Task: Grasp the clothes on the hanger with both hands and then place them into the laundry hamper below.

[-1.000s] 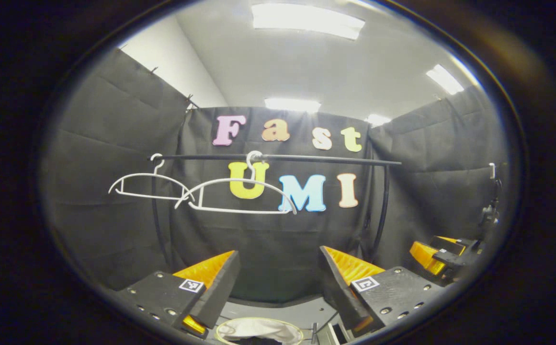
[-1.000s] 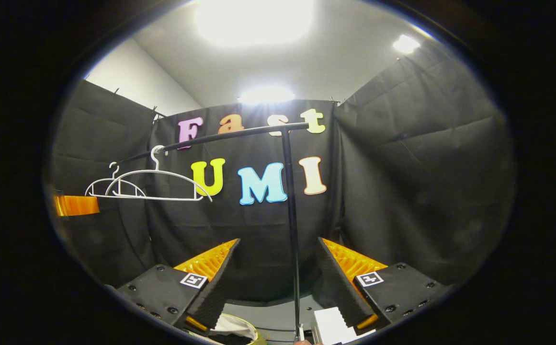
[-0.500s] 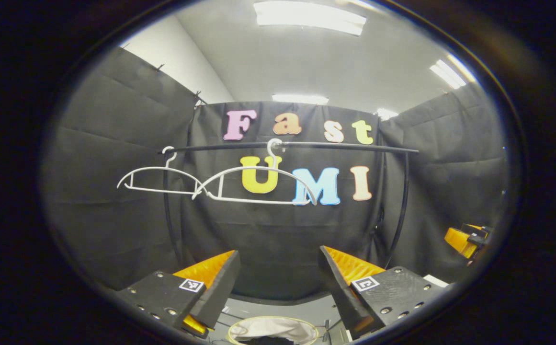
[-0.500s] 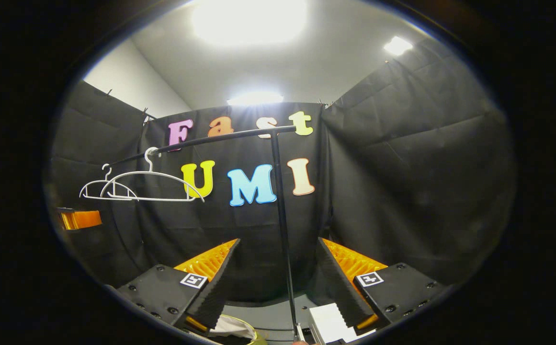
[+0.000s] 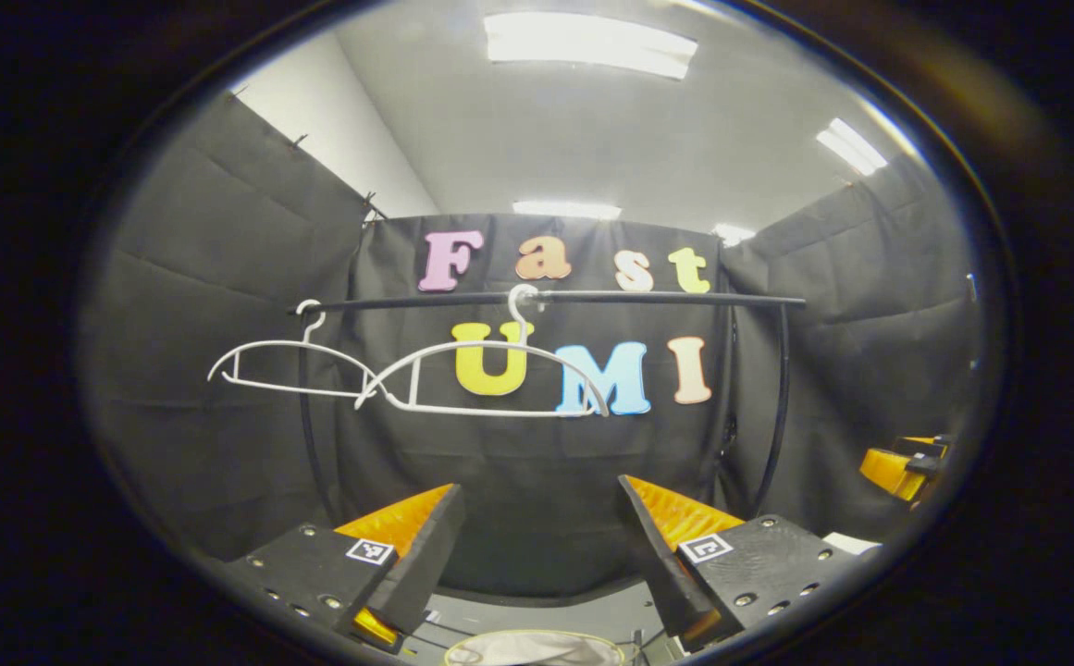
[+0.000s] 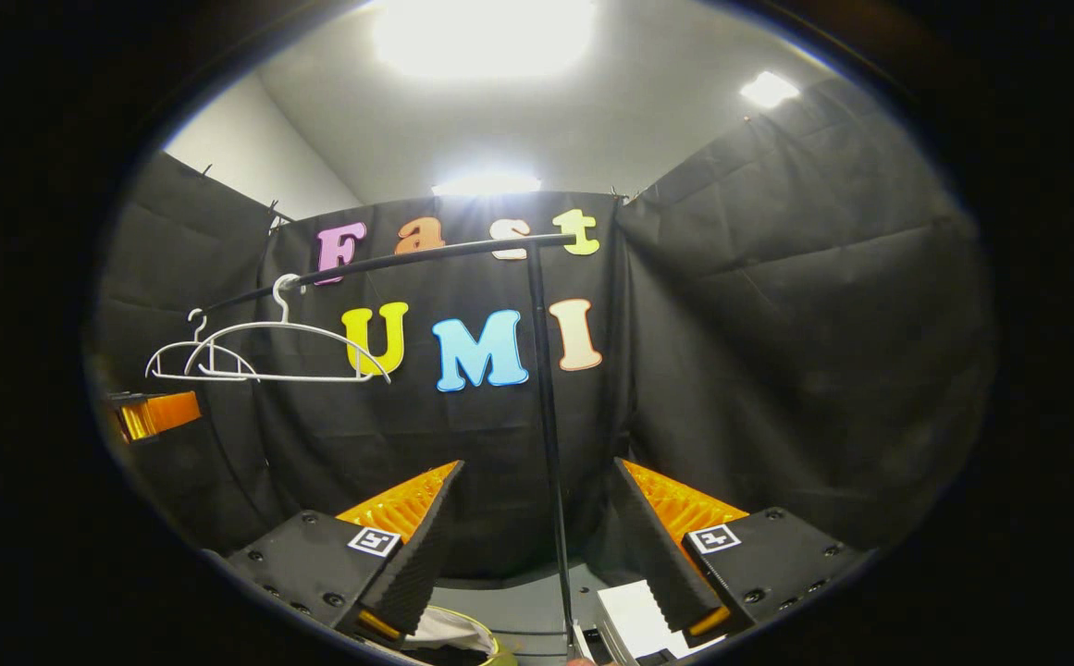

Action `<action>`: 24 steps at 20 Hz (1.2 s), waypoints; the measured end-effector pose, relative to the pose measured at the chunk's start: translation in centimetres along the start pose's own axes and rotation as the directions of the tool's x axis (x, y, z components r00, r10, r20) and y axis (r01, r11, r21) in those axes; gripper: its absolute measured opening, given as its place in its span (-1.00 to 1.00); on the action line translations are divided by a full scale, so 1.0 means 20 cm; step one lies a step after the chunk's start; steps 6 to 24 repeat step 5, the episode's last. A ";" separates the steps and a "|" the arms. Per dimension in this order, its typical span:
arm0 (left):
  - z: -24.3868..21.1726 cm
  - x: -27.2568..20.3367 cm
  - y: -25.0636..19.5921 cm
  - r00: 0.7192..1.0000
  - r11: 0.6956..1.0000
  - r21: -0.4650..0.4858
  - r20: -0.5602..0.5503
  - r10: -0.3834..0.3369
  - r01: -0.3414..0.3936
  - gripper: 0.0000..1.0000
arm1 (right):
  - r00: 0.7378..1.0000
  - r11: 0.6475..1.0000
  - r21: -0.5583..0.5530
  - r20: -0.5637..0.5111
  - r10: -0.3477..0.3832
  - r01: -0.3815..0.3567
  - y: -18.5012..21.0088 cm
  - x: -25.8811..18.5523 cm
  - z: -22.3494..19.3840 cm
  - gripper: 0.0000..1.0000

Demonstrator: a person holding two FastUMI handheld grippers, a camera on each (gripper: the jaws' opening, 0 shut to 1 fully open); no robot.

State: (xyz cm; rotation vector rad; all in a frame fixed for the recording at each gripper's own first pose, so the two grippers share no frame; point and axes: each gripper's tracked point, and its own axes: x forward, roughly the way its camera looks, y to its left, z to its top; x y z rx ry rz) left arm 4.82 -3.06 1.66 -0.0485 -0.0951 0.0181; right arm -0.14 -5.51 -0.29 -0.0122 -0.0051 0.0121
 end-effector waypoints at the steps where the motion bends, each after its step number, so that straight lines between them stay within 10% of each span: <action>1: 0.03 -0.04 -0.03 1.000 1.000 -0.011 0.006 -0.010 0.010 0.92 | 1.000 1.000 -0.010 -0.002 0.000 0.000 0.01 0.00 -0.01 0.94; 24: -0.03 0.00 0.00 1.000 1.000 -0.024 -0.003 -0.002 0.002 0.92 | 1.000 1.000 -0.020 -0.021 0.000 0.000 0.02 0.00 -0.04 0.83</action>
